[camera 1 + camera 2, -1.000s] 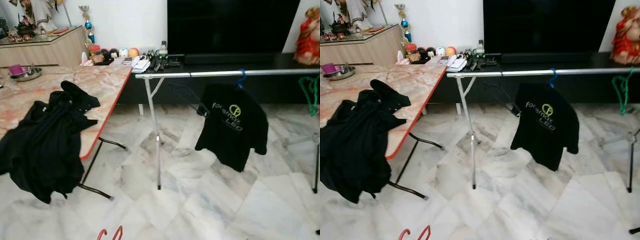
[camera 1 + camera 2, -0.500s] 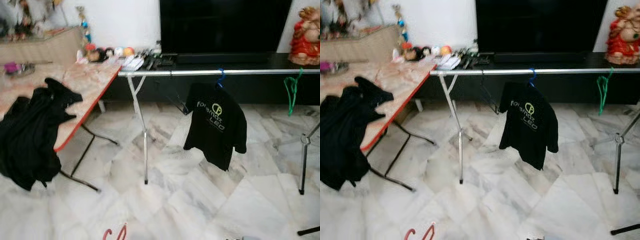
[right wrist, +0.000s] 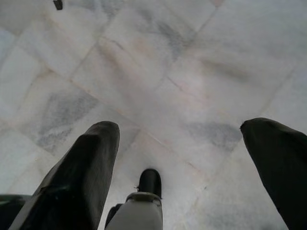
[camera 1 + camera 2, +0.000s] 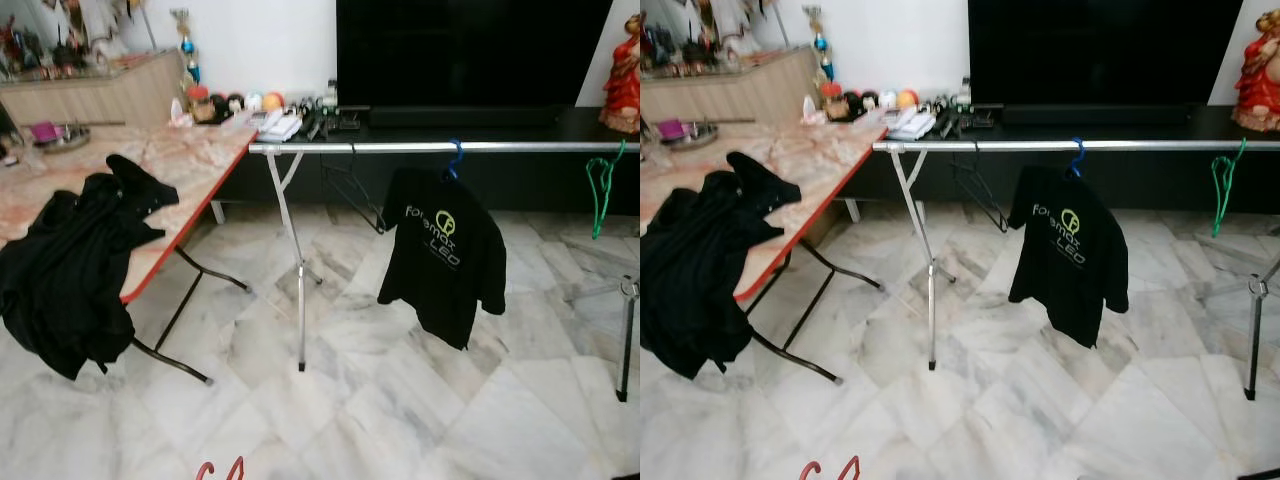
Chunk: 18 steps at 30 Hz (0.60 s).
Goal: Hang hanger
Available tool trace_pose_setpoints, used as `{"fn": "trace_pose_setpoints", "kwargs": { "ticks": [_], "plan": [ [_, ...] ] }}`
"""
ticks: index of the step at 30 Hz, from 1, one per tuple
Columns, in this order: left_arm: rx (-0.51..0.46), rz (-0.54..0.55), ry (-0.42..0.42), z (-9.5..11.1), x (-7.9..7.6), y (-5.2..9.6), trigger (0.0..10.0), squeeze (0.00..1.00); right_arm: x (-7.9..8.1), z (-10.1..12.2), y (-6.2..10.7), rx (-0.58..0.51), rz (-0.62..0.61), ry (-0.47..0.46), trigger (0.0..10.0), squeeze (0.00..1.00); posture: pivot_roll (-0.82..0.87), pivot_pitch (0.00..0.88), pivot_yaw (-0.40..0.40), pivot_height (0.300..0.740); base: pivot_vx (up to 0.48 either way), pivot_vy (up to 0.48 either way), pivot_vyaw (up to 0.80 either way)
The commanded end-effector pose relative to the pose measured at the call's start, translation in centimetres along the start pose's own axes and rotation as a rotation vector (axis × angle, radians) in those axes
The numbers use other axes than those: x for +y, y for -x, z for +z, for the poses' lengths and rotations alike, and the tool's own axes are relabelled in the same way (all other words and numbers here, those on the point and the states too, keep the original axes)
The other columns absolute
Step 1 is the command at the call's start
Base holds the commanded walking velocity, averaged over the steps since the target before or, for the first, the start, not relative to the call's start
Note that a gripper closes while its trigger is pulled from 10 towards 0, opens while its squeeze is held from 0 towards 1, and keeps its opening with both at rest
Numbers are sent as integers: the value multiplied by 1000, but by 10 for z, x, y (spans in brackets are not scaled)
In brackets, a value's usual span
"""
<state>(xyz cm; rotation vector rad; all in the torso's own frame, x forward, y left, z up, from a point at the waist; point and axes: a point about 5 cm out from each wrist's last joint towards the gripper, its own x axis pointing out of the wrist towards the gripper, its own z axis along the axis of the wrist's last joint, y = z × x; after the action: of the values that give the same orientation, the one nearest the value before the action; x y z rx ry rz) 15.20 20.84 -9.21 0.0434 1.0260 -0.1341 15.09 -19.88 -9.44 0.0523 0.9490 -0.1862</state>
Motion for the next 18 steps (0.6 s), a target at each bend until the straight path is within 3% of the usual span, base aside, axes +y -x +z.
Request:
{"fn": "trace_pose_setpoints", "kwargs": {
  "ticks": [1,10,18],
  "plan": [
    [28,19,-2,-10,11,5,10000,0,9,2,-1,-11,24,8,10000,0,-29,0,77,740,382,0,0],
    [45,17,-17,-20,13,8,10000,0,4,-6,2,2,19,13,10000,0,-37,0,83,740,384,0,0],
    [21,2,-24,-9,8,4,10000,0,5,-6,2,3,20,13,10000,0,-35,0,89,740,394,0,0]
  ]
}}
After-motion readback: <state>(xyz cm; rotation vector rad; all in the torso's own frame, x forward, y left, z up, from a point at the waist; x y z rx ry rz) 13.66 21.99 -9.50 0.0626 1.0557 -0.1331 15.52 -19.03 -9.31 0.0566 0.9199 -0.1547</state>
